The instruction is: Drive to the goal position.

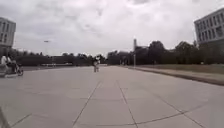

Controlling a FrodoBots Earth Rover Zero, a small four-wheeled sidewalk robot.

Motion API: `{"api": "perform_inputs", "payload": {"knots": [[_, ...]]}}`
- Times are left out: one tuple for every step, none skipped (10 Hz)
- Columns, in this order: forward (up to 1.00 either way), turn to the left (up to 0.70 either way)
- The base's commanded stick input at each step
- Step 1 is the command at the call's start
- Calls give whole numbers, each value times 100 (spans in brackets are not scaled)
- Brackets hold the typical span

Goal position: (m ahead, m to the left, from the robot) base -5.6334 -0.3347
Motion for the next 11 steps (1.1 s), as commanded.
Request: {"api": "perform_inputs", "payload": {"knots": [[70,1],[70,0],[70,0],[70,0],[67,0],[55,0],[42,0],[30,0],[17,0],[5,0],[0,0]]}}
